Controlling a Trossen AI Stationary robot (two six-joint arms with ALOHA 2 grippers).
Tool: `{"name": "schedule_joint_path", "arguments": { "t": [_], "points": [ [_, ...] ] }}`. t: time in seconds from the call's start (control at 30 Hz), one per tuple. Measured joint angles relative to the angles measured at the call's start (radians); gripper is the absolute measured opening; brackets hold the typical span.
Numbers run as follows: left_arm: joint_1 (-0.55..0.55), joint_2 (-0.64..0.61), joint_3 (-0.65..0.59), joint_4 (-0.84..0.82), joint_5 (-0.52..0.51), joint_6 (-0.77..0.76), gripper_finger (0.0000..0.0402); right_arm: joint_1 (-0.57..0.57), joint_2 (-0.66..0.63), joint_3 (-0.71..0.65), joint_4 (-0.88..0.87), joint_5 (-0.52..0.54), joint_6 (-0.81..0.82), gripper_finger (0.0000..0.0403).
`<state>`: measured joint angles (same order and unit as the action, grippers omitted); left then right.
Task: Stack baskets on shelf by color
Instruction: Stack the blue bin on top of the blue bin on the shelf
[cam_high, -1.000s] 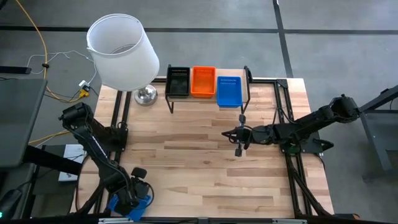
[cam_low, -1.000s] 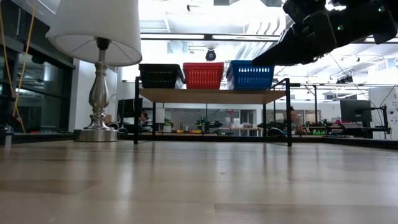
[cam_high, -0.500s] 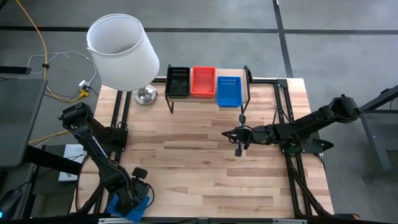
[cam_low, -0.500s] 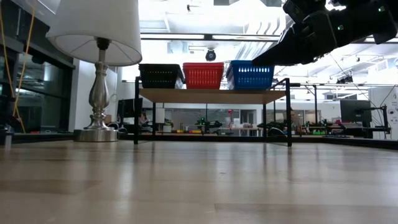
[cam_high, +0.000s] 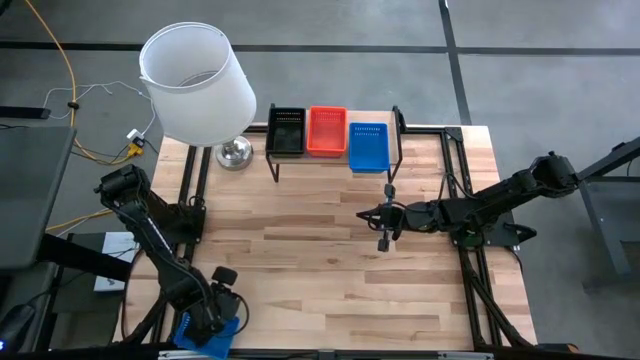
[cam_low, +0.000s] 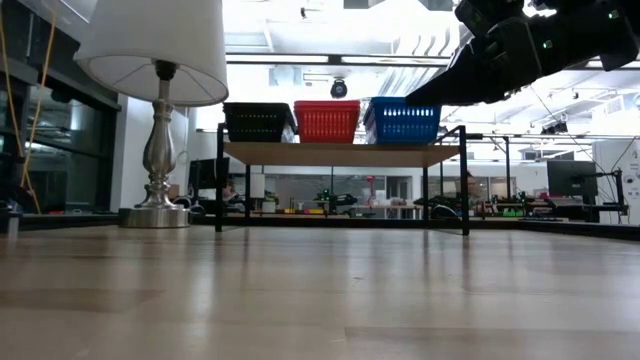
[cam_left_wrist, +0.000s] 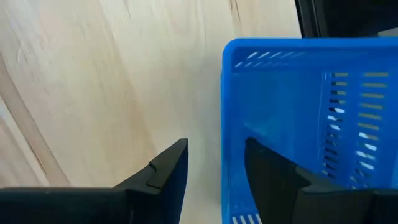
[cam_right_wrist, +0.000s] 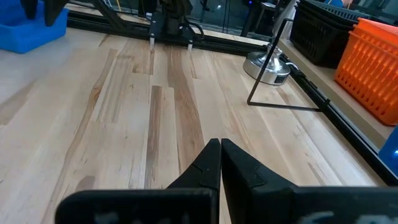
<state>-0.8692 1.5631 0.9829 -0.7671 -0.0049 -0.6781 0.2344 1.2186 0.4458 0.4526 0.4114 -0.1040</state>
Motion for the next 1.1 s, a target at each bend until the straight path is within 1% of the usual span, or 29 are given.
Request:
{"name": "schedule_joint_path", "arguments": {
  "t": [0.1, 0.3, 0.43, 0.57, 0.67, 0.87, 1.1],
  "points": [
    [-0.004, 0.0, 0.0, 0.008, -0.001, -0.008, 0.0142, 0.0, 0.0, 0.0, 0.0, 0.0, 0.0, 0.0],
    [-0.015, 0.0, 0.0, 0.007, 0.001, -0.081, 0.0142, 0.0, 0.0, 0.0, 0.0, 0.0, 0.0, 0.0],
    [-0.041, 0.0, 0.0, 0.008, 0.018, -0.127, 0.0142, 0.0, 0.0, 0.0, 0.0, 0.0, 0.0, 0.0],
    [-0.066, 0.0, -0.001, 0.009, 0.011, -0.16, 0.0142, 0.0, 0.0, 0.0, 0.0, 0.0, 0.0, 0.0],
    [-0.077, 0.0, -0.018, 0.019, -0.01, -0.185, 0.0142, 0.0, 0.0, 0.0, 0.0, 0.0, 0.0, 0.0],
    [-0.076, 0.0, -0.083, 0.057, 0.042, -0.229, 0.0142, 0.0, 0.0, 0.0, 0.0, 0.0, 0.0, 0.0],
    [-0.073, 0.0, -0.093, 0.063, 0.04, -0.229, 0.0142, 0.0, 0.0, 0.0, 0.0, 0.0, 0.0, 0.0]
  ]
}}
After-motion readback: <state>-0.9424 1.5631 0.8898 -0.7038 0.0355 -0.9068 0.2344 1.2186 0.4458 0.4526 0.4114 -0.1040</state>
